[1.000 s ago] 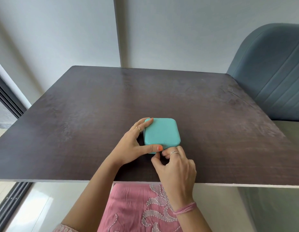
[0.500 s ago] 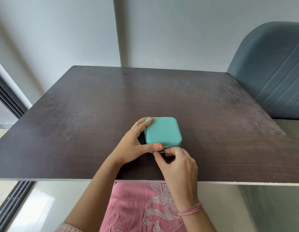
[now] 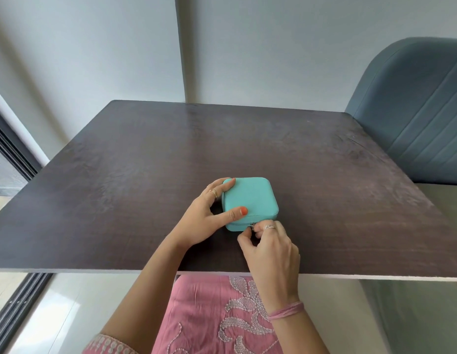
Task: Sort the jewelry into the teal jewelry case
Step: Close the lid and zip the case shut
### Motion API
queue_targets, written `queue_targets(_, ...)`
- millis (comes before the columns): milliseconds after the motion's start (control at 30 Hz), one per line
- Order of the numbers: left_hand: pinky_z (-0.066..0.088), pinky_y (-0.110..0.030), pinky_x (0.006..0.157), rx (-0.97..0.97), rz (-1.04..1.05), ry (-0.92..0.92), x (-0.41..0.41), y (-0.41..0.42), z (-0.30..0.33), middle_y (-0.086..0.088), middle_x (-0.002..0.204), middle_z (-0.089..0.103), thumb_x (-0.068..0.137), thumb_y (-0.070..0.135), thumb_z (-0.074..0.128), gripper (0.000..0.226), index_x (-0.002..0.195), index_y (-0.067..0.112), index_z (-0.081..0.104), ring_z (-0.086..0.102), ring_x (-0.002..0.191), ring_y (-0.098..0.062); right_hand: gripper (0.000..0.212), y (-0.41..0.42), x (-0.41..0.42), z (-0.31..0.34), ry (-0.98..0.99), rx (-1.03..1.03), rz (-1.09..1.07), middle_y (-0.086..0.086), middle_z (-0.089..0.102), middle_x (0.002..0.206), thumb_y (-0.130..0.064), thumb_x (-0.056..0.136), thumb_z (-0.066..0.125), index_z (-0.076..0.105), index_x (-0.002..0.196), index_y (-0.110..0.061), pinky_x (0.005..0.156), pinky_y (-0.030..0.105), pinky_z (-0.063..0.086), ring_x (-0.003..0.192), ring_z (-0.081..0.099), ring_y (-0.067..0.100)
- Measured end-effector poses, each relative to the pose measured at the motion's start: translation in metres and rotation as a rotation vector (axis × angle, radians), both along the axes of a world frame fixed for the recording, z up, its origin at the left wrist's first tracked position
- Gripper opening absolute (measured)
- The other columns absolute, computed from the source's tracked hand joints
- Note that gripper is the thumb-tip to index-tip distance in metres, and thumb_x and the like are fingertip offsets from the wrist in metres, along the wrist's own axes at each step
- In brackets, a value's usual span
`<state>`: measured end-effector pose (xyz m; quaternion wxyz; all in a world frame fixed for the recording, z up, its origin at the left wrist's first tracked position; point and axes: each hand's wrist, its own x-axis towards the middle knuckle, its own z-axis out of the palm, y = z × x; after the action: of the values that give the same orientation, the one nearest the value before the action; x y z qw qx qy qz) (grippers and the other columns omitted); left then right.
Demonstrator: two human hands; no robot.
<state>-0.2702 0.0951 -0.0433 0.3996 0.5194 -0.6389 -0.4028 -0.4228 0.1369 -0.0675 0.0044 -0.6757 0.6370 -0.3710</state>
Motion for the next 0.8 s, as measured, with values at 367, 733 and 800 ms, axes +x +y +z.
queue_targets(367, 0.035, -0.029, 0.111, 0.020, -0.004, -0.047, 0.000, 0.001, 0.003, 0.023, 0.143, 0.034, 0.072, 0.051, 0.068, 0.079, 0.143, 0.032, 0.038, 0.041, 0.129, -0.003, 0.005, 0.007, -0.032, 0.006, -0.028, 0.068, 0.075, -0.003, 0.065, 0.078, -0.016, 0.082, 0.072, 0.068, 0.081, -0.015, 0.054, 0.003, 0.031, 0.058, 0.056, 0.006)
queue_targets(733, 0.031, -0.030, 0.113, 0.032, -0.002, -0.080, 0.000, 0.003, 0.004, 0.024, 0.146, 0.032, 0.073, 0.054, 0.066, 0.080, 0.144, 0.034, 0.035, 0.038, 0.131, -0.002, 0.009, -0.028, -0.076, 0.027, -0.096, 0.269, 0.069, -0.007, 0.070, 0.077, -0.024, 0.088, 0.066, 0.071, 0.081, -0.020, 0.066, 0.028, 0.051, 0.071, 0.063, 0.011)
queue_targets(800, 0.032, -0.032, 0.114, 0.032, 0.000, -0.077, 0.000, 0.003, 0.003, 0.024, 0.146, 0.032, 0.073, 0.055, 0.067, 0.080, 0.143, 0.034, 0.036, 0.038, 0.131, -0.003, 0.009, -0.045, -0.079, 0.030, -0.083, 0.286, 0.117, -0.009, 0.070, 0.076, -0.023, 0.088, 0.066, 0.073, 0.082, -0.021, 0.072, 0.029, 0.052, 0.074, 0.065, 0.011)
